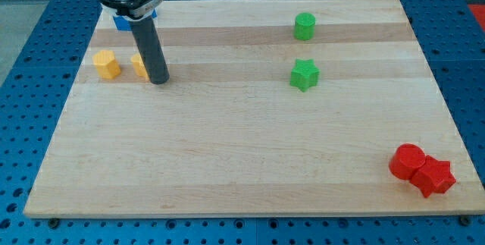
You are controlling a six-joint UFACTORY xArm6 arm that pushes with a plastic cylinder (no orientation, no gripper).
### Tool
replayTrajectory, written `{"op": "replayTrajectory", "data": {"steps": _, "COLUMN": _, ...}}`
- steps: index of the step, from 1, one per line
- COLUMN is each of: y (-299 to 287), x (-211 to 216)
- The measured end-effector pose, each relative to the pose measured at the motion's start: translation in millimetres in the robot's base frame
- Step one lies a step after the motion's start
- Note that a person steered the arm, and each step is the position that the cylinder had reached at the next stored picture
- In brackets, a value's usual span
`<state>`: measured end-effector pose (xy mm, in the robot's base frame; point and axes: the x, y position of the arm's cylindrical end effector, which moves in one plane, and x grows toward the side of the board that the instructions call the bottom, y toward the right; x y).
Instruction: Move the yellow heart closer to the yellow hexagon
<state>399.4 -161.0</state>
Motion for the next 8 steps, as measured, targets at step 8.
{"op": "replayTrajectory", "data": {"steps": 8, "y": -13.6, "x": -14.9}}
